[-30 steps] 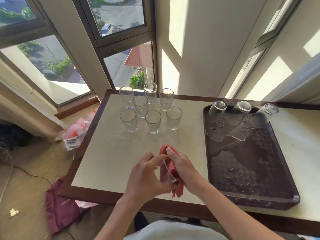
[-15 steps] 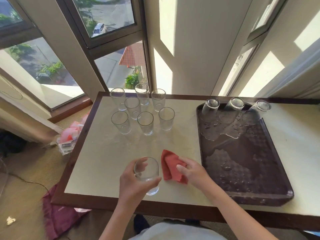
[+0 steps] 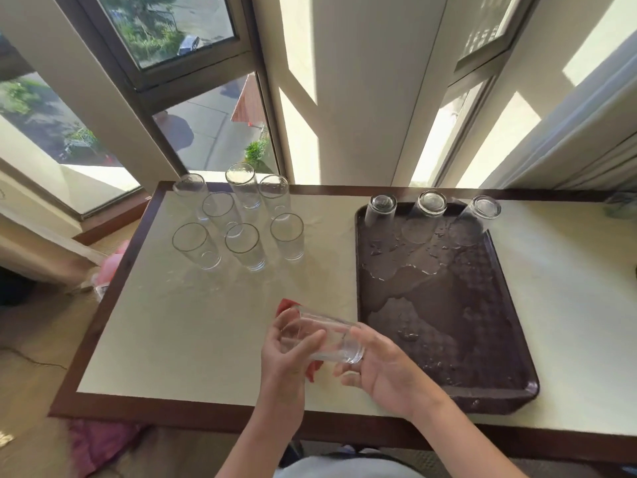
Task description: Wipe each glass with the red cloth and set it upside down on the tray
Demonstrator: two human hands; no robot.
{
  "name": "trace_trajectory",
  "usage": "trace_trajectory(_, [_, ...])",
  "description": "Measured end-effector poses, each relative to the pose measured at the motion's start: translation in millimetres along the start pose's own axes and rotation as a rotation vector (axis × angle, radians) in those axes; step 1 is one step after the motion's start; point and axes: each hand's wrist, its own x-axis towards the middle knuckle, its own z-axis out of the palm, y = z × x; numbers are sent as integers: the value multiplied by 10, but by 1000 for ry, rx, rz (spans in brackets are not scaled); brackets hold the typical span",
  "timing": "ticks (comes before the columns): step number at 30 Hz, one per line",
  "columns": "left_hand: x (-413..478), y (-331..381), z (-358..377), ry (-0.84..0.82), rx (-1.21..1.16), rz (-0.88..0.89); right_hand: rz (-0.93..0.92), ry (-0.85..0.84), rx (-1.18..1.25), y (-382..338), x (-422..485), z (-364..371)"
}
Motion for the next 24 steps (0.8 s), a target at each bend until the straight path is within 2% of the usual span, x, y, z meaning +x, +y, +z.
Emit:
trace_trajectory(4, [63,-142,113,-10,126,-47,-5,97,20,-89,-12,-115])
trace_trajectory(9, [272,-109,106,-35,415,-97,-81,367,-148,-348,61,-292])
trace_trajectory(14, [698,-114,-191,74,631,-14,-235,651,-485,-785,201,-348])
trace_trajectory(18, [1057,-147,-296,86,1064,223,-404,943,-989,-1116,430,-395])
trace_trajectory(21, [1239,-249,-382,47,1378,297,-396,1006,-1271,-1325,600,-382])
trace_trajectory(24, [1285,-388,-510,26,1471,323,-303,999,-1448,-1439,792,-378])
